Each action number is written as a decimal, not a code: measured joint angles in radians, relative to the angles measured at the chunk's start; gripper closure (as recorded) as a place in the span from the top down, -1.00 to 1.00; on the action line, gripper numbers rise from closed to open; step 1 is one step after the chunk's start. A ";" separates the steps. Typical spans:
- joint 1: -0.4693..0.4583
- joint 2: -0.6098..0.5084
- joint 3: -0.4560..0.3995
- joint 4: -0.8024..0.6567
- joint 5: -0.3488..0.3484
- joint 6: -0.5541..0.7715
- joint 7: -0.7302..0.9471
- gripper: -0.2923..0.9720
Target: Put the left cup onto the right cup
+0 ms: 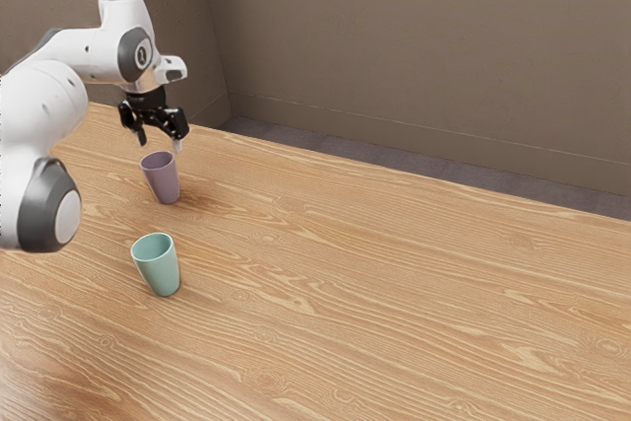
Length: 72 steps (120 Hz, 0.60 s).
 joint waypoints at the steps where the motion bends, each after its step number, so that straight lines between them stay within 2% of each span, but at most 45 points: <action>1: 0.000 0.001 0.000 0.001 -0.002 0.001 0.000 0.54; 41: 0.024 0.029 0.001 0.005 -0.048 0.052 0.007 0.52; 72: 0.024 0.033 0.007 0.005 -0.046 0.077 0.010 0.16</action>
